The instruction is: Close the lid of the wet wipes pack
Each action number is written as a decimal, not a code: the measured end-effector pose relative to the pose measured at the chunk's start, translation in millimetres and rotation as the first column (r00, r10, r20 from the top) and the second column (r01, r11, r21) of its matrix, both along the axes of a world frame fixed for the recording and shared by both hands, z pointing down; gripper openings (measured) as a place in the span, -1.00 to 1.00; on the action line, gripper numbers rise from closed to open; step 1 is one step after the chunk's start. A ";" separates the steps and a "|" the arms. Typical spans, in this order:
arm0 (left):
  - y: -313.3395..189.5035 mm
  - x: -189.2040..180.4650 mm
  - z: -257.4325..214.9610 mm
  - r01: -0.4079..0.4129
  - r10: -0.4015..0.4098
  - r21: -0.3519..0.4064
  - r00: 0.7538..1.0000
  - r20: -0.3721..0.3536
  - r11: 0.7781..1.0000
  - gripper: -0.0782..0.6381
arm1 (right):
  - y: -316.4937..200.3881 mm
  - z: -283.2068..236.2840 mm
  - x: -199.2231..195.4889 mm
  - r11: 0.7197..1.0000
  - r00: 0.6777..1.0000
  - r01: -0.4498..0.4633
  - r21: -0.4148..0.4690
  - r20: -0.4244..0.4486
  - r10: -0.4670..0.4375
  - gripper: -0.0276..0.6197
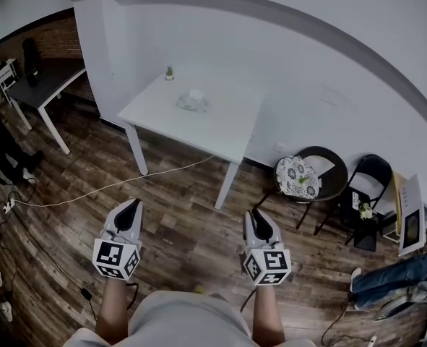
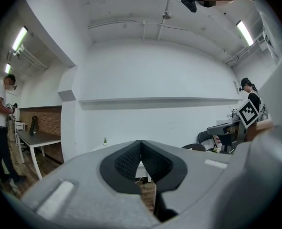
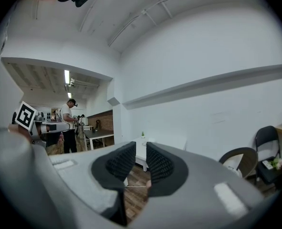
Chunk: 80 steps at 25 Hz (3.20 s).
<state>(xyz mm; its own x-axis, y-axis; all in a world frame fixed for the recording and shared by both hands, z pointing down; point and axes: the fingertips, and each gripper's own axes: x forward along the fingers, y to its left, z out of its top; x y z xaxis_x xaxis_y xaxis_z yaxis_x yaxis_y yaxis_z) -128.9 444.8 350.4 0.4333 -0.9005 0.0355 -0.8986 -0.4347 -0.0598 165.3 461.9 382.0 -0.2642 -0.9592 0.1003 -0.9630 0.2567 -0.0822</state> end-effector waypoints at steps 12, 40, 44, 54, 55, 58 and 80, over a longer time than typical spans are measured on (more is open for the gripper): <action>-21.7 45.0 13.5 0.026 -0.026 -0.012 1.000 0.009 1.000 -0.76 | -29.5 15.2 45.8 1.000 0.999 0.028 -0.001 0.030 -0.028 -0.70; -300.3 -34.2 31.8 -0.028 0.027 -0.069 1.000 -0.014 0.997 -0.76 | -292.1 29.3 -32.1 0.997 0.999 -0.024 -0.074 0.035 0.026 -0.70; -338.8 -59.1 35.4 -0.043 0.041 -0.064 0.999 -0.033 0.997 -0.76 | -326.9 25.0 -58.4 0.998 0.999 -0.036 -0.060 0.024 0.038 -0.70; -394.5 -66.6 49.7 -0.081 0.075 -0.092 0.995 -0.068 0.992 -0.76 | -376.1 30.8 -68.2 0.994 0.997 -0.072 -0.081 -0.005 0.071 -0.70; -400.2 -64.5 51.1 -0.085 0.079 -0.092 0.995 -0.065 0.992 -0.76 | -381.7 33.4 -67.2 0.994 0.998 -0.070 -0.086 -0.006 0.070 -0.70; -421.6 -61.0 58.0 -0.086 0.081 -0.104 0.995 -0.057 0.991 -0.76 | -402.0 40.5 -65.9 0.994 0.998 -0.061 -0.094 -0.023 0.059 -0.70; -645.7 -8.5 89.5 -0.070 0.068 -0.211 0.998 -0.020 0.975 -0.76 | -633.0 71.9 -14.2 0.986 0.999 -0.043 -0.160 0.006 0.045 -0.70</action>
<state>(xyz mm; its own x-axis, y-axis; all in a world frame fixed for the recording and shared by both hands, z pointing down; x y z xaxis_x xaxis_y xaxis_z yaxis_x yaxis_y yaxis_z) -137.3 -200.8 439.9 0.4957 -0.8412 0.2160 -0.8661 -0.4972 0.0514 151.1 -171.1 453.8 -0.2238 -0.9417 0.2511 -0.9720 0.1969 -0.1279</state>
